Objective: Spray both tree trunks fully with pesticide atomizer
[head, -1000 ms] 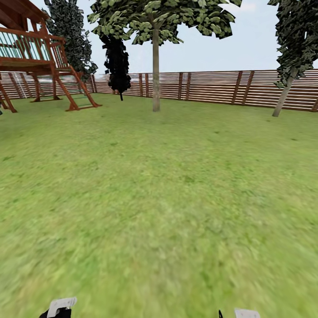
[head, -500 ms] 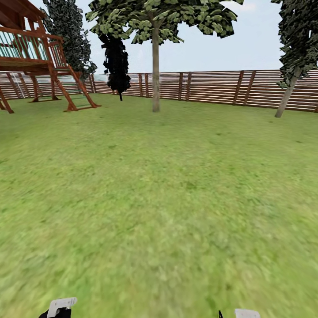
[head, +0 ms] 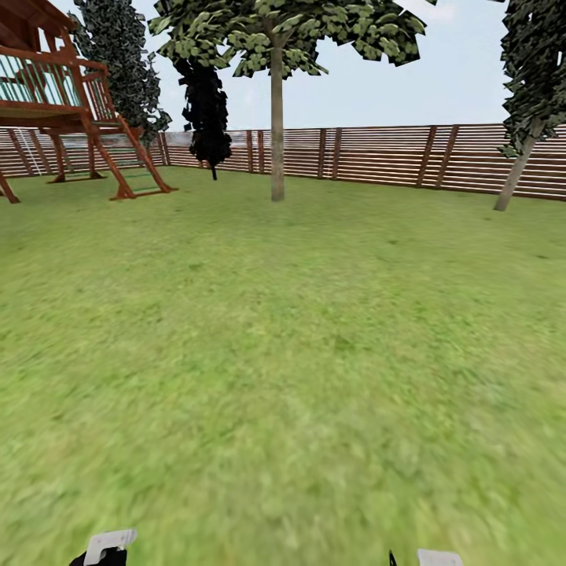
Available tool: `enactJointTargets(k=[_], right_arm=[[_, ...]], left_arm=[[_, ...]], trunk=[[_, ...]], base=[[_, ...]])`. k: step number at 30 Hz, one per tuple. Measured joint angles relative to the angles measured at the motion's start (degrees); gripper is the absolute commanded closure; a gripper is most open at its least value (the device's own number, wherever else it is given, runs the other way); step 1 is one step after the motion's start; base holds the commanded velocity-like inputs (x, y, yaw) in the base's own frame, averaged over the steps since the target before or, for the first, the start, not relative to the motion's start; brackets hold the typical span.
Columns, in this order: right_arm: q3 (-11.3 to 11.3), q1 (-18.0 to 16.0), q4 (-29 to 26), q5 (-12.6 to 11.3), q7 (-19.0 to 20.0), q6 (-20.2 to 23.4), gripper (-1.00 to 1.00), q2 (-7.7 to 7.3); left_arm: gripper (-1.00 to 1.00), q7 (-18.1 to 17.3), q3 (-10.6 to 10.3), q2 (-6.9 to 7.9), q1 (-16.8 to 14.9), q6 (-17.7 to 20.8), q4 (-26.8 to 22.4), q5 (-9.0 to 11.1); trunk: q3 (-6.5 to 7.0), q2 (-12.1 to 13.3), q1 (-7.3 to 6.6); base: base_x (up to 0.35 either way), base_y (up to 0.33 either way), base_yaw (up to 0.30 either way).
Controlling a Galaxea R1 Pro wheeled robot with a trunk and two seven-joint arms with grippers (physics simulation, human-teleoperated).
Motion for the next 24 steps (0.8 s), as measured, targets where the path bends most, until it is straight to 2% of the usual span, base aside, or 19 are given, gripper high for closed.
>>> enactJointTargets(k=[24], right_arm=[[0.0,0.0,0.0,0.0,0.0,0.0,-1.0,0.0]], left_arm=[[1.0,0.0,0.0,0.03,0.0,0.0,0.0,0.0]], trunk=[[0.0,0.0,0.0]], base=[[0.34,0.0,0.0]])
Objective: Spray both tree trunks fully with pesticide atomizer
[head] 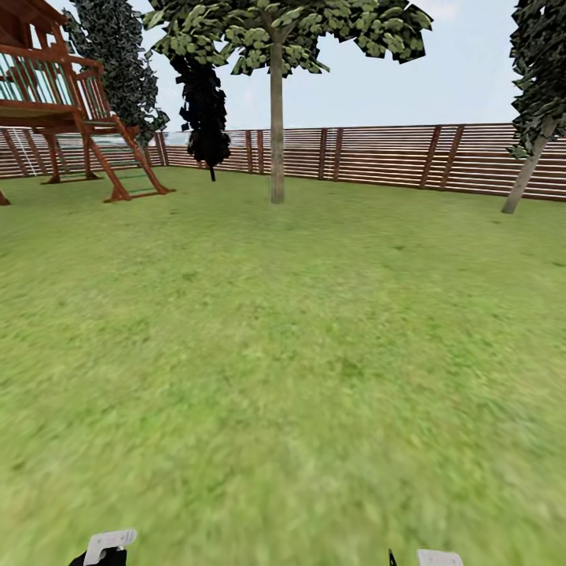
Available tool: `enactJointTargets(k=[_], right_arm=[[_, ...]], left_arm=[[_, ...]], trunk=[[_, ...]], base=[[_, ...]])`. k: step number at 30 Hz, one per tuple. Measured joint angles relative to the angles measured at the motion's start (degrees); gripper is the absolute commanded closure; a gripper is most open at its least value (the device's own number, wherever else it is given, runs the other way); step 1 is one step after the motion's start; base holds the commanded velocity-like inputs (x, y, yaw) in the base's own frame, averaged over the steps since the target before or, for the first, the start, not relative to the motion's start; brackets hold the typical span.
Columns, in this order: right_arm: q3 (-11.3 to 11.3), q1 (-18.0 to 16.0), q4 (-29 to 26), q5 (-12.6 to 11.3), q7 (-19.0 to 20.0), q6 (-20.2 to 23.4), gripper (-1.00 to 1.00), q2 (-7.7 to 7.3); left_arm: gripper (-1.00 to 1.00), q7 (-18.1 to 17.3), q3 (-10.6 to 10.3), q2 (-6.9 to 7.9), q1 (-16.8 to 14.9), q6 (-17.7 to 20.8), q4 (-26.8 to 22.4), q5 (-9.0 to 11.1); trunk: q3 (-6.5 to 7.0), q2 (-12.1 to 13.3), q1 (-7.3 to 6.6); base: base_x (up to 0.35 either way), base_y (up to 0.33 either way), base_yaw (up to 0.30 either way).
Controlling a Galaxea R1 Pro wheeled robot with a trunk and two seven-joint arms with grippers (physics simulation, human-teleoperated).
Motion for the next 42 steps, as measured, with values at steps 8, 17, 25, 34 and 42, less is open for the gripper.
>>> enactJointTargets(k=[8,17,25,34,42], right_arm=[[0.0,0.0,0.0,0.0,0.0,0.0,-1.0,0.0],[0.0,0.0,0.0,0.0,0.0,0.0,-1.0,0.0],[0.0,0.0,0.0,0.0,0.0,0.0,-1.0,0.0],[0.0,0.0,0.0,0.0,0.0,0.0,-1.0,0.0],[0.0,0.0,0.0,0.0,0.0,0.0,-1.0,0.0]], left_arm=[[1.0,0.0,0.0,0.0,0.0,0.0,0.0,0.0],[1.0,0.0,0.0,0.0,0.0,0.0,0.0,0.0],[1.0,0.0,0.0,0.0,0.0,0.0,0.0,0.0],[1.0,0.0,0.0,0.0,0.0,0.0,0.0,0.0],[1.0,0.0,0.0,0.0,0.0,0.0,0.0,0.0]], trunk=[[0.0,0.0,0.0],[0.0,0.0,0.0],[0.0,0.0,0.0],[0.0,0.0,0.0],[0.0,0.0,0.0]], base=[[0.34,0.0,0.0],[0.34,0.0,0.0],[0.34,0.0,0.0],[0.34,0.0,0.0],[0.34,0.0,0.0]])
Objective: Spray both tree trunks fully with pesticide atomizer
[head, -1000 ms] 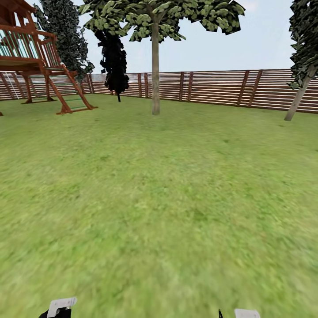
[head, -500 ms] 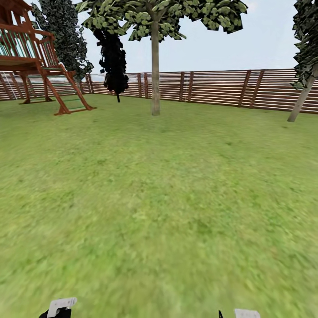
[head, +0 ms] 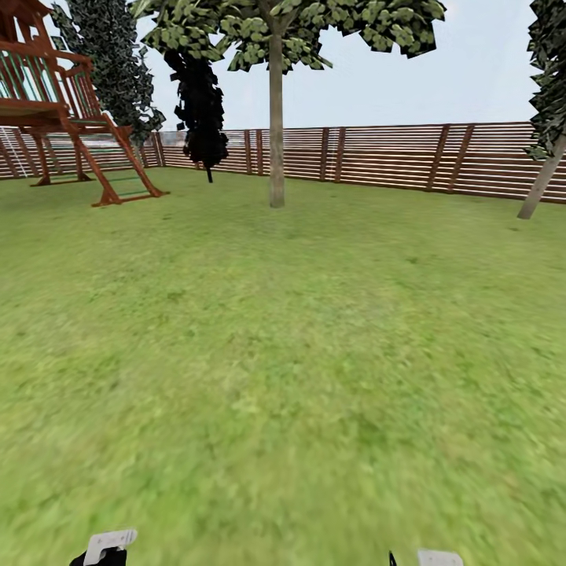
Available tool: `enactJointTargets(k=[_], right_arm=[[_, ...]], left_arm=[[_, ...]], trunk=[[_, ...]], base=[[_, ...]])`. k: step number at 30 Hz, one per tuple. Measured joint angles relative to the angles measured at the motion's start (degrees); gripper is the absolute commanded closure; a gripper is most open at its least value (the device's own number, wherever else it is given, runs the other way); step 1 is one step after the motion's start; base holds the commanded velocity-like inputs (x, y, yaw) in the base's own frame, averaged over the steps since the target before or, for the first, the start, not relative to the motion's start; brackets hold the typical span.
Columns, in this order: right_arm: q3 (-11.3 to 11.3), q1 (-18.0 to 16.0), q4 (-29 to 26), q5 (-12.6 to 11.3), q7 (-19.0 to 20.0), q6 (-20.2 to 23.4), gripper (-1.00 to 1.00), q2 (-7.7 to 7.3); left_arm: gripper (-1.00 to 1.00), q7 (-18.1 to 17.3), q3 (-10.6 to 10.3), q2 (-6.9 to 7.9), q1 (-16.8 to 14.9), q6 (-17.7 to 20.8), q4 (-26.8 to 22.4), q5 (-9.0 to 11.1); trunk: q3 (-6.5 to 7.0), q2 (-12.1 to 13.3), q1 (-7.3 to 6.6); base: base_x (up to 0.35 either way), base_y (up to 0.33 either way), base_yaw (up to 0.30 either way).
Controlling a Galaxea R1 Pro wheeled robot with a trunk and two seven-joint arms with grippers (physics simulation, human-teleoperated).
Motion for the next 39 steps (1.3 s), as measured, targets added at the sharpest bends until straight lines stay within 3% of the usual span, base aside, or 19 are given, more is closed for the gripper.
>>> enactJointTargets(k=[39], right_arm=[[0.0,0.0,0.0,0.0,0.0,0.0,-1.0,0.0]], left_arm=[[1.0,0.0,0.0,0.0,0.0,0.0,0.0,0.0]], trunk=[[0.0,0.0,0.0]], base=[[0.34,0.0,0.0]])
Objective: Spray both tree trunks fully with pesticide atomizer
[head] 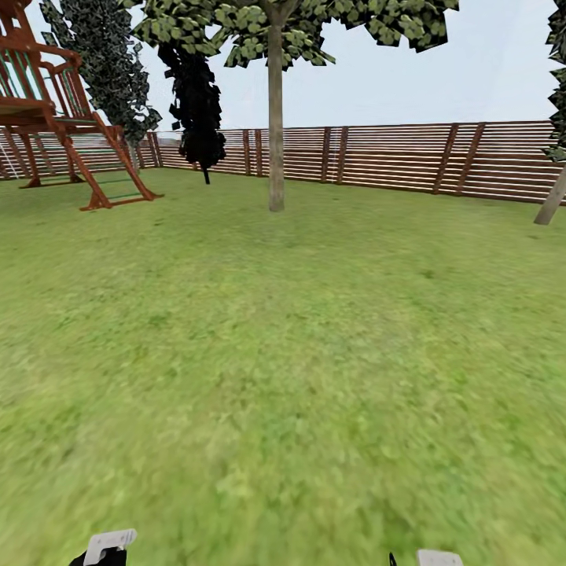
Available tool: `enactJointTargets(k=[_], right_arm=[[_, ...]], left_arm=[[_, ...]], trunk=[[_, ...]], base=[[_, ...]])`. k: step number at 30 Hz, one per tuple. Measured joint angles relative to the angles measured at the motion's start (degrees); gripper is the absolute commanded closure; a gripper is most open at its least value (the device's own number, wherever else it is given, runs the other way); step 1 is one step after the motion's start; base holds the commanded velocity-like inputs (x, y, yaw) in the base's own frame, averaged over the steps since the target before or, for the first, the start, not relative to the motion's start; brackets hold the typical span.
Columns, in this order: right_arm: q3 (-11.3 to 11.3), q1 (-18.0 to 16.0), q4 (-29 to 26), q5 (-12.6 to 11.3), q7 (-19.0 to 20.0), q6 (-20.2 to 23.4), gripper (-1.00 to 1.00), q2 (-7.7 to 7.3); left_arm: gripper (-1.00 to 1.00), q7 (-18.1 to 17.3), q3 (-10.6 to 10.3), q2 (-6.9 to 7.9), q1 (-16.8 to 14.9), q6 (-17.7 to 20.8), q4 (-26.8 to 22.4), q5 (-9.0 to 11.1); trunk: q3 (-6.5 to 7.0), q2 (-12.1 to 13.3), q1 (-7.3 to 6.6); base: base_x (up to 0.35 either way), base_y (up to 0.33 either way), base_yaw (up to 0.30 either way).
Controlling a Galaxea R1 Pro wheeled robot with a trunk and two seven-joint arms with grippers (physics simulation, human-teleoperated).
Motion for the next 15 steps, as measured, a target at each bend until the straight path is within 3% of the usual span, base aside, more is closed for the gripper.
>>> enactJointTargets(k=[15], right_arm=[[0.0,0.0,0.0,0.0,0.0,0.0,-1.0,0.0]], left_arm=[[1.0,0.0,0.0,0.0,0.0,0.0,0.0,0.0]], trunk=[[0.0,0.0,0.0]], base=[[0.34,0.0,0.0]])
